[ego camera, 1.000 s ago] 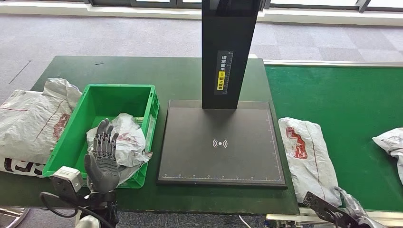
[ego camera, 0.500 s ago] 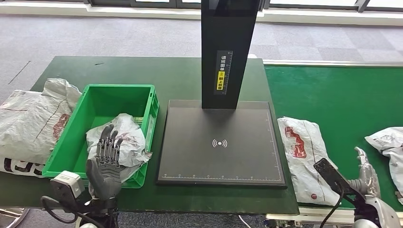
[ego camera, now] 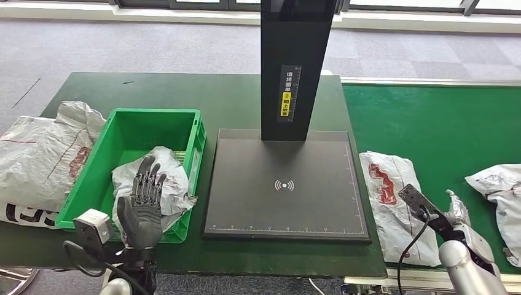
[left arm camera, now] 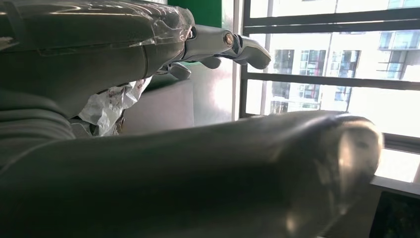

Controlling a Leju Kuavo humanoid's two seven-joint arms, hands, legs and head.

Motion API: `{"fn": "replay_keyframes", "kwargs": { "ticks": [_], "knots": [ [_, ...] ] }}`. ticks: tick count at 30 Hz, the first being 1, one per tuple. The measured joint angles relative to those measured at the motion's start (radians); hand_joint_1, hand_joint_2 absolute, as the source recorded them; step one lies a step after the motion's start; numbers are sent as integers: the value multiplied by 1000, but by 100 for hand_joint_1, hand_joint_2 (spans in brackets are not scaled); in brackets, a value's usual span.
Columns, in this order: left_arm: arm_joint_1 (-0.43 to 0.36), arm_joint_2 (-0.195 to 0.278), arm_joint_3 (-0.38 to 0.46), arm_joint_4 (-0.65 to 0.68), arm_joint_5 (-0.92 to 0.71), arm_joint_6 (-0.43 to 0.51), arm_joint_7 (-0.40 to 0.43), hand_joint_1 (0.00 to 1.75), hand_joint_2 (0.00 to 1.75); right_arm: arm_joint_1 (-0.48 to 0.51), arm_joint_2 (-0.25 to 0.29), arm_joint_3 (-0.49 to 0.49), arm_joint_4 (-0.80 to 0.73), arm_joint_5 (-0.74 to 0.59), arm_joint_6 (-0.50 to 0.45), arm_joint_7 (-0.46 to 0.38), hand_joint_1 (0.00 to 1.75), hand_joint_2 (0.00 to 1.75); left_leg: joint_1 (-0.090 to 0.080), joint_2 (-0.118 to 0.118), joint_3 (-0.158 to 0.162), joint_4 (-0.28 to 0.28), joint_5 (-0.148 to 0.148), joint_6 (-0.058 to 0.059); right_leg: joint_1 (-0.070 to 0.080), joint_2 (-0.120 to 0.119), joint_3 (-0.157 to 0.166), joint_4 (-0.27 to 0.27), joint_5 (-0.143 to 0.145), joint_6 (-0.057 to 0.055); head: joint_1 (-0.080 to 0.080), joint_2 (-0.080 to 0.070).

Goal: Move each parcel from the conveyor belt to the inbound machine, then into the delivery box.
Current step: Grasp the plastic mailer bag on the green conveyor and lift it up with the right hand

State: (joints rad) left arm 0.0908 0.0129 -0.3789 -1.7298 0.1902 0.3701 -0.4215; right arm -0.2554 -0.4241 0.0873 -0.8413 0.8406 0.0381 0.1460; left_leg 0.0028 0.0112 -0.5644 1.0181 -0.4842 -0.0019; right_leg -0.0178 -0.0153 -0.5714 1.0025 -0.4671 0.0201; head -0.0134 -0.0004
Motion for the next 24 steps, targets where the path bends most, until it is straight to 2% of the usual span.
{"fn": "replay_keyframes", "kwargs": {
  "ticks": [6,15,24],
  "knots": [
    [-26,-2,-14,21,-1,-5,14,0,0,-81,16,26,108,1,3,12,0,175,0,0,0,0,0,0,0,0,0,0,0,0,0,0],
    [-53,-4,-35,47,-2,-17,41,0,0,-128,24,40,187,4,35,46,0,175,0,-1,0,0,0,0,0,-1,0,0,0,0,0,0],
    [-90,-6,-55,85,5,-29,57,0,0,-45,33,54,127,-96,187,-9,0,175,0,-2,-1,0,0,0,0,-2,-1,0,0,0,0,0]
  ]
}}
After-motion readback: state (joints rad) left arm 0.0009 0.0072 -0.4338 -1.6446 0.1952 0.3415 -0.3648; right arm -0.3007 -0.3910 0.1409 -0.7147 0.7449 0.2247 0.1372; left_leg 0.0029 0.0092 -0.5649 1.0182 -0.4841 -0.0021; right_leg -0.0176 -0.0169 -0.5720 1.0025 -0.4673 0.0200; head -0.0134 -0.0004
